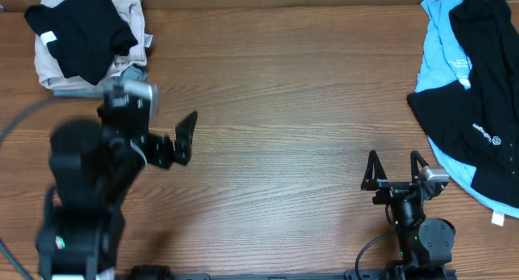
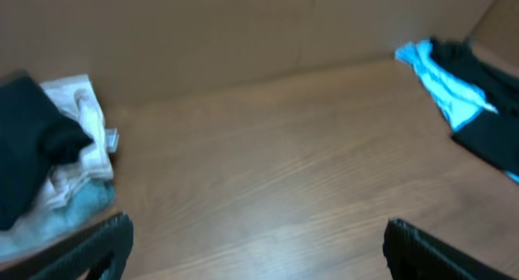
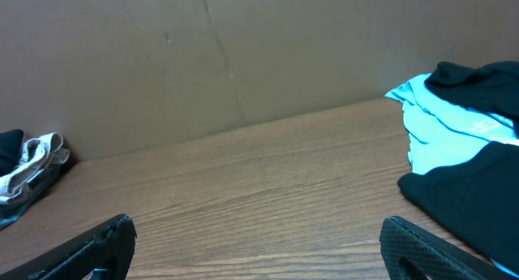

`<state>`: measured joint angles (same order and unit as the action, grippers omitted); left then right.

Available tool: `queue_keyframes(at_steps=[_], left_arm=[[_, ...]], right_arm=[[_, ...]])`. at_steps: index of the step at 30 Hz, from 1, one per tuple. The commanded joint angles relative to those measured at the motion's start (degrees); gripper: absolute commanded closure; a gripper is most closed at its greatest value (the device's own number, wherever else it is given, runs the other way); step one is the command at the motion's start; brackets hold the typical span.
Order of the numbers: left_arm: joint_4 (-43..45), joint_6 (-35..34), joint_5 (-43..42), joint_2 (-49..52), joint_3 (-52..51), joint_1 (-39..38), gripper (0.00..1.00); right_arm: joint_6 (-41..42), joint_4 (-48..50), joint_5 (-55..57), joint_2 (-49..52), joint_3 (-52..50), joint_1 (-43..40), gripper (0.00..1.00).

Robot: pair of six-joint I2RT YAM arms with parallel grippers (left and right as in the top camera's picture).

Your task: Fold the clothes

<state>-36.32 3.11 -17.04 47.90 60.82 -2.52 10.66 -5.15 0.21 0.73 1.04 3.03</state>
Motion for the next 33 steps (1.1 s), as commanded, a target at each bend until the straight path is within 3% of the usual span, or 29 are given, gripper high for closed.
queue_keyframes(at_steps=[1,13,26,33], left_arm=[[7.52,3.41,1.11,-7.39,-12.17,0.37,0.00],[33.99,4.63,1.01,-29.07,-45.66,0.37,0.00],[38.80,4.57,2.01,-42.99,-58.58,3.87,0.00],[36.61,4.61,2.03,-46.05,-60.54,4.98,0.00]], right_arm=[[-0.22,0.31,-0.33,-0.57,-0.57,-0.22,0.00],[-0.22,0.31,-0.33,-0.57,-0.57,-0.22,0.00],[-0.22,0.33,-0.33,-0.57,-0.57,-0.22,0.00],[-0.22,0.31,-0.33,-0.57,-0.57,-0.22,0.00]])
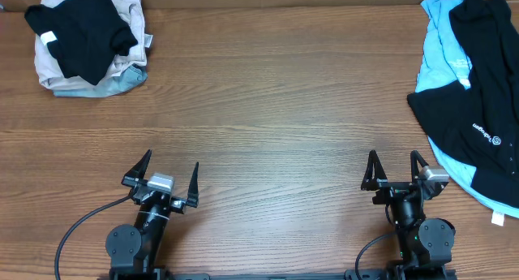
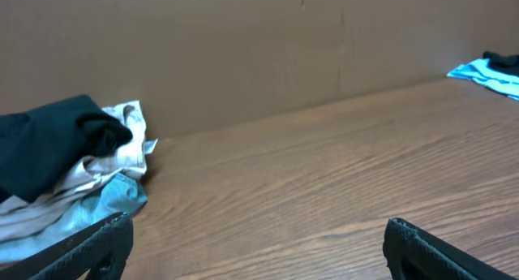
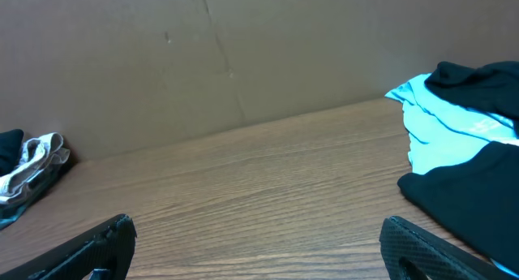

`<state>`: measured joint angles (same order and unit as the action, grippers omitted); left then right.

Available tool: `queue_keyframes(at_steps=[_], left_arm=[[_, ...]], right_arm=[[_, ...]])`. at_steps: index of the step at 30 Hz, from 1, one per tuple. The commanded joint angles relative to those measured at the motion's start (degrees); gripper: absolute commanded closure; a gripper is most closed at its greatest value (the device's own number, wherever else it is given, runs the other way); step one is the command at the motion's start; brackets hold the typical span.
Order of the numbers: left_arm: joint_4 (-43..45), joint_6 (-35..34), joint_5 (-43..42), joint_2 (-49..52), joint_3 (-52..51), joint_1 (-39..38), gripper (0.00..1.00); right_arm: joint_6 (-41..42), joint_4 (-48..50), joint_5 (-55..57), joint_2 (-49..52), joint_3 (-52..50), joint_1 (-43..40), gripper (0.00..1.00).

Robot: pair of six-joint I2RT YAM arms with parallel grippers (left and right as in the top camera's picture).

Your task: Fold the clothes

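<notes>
A stack of folded clothes, black garment on top of beige and pale blue ones, lies at the table's far left corner. An unfolded heap, a black shirt over a light blue one, lies at the right edge. My left gripper rests low at the front left, open with nothing between its fingers. Near the front right, my right gripper stands open and empty too, just left of the black shirt.
A brown cardboard wall runs along the table's far edge. The wooden tabletop stretches between the two piles. Cables trail from both arm bases at the front edge.
My left arm has come down from its raised place near the folded stack to a low rest at the front left, gripper still open. The right arm has not moved.
</notes>
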<state>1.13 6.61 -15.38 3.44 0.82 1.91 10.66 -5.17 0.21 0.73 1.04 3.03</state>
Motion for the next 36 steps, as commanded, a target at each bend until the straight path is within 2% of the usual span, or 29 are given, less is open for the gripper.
queue_keyframes(at_steps=[1,3,36], left_arm=[[-2.16,1.11,0.59,-2.05,-0.55,0.57,0.00],[-4.37,0.66,1.38,-3.02,-0.55,0.61,0.00],[-4.15,0.68,1.40,-3.19,-0.55,0.72,0.00]], right_arm=[[-0.22,0.33,-0.33,-0.57,-0.57,-0.22,0.00],[-0.22,0.33,-0.33,-0.57,-0.57,-0.22,0.00],[-0.22,0.35,-0.33,-0.57,-0.57,-0.22,0.00]])
